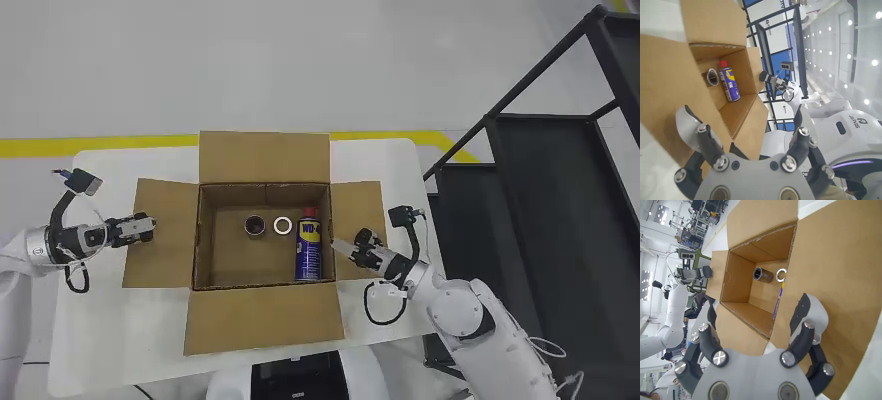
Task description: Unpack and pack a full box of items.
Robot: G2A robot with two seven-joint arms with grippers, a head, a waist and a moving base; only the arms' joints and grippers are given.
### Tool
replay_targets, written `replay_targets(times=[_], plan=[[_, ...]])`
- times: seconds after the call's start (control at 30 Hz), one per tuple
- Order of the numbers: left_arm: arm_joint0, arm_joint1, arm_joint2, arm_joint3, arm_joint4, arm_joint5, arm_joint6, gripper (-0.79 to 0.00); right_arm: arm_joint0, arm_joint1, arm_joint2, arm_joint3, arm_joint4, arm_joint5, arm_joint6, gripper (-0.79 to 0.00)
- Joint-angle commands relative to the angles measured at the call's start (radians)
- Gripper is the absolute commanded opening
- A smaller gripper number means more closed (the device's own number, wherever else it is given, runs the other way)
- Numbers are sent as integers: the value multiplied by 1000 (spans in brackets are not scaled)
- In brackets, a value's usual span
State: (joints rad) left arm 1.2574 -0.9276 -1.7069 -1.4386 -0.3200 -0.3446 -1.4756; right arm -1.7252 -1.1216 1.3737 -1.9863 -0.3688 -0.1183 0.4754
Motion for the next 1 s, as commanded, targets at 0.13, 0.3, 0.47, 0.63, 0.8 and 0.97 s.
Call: replay_targets(times=[0.13, 0.3, 0.47, 0.63, 0.8, 0.97], plan=[[24, 8, 3, 60, 45, -37, 42, 0, 1, -3, -12, 41, -86, 45, -85, 0], [27, 10, 30, 107, 79, -66, 69, 0, -1, -9, -55, 85, -118, 64, -121, 0], [31, 1, 97, 166, 46, -90, 101, 0, 19, -17, -104, 113, -113, 66, -131, 0], [17, -13, 185, 223, 7, -110, 117, 0, 57, -25, -150, 120, -110, 77, -123, 0], [-4, -25, 250, 242, -22, -122, 128, 0, 86, -31, -184, 128, -101, 79, -115, 0], [-18, -31, 287, 256, -38, -126, 142, 0, 104, -36, -202, 142, -89, 81, -119, 0]])
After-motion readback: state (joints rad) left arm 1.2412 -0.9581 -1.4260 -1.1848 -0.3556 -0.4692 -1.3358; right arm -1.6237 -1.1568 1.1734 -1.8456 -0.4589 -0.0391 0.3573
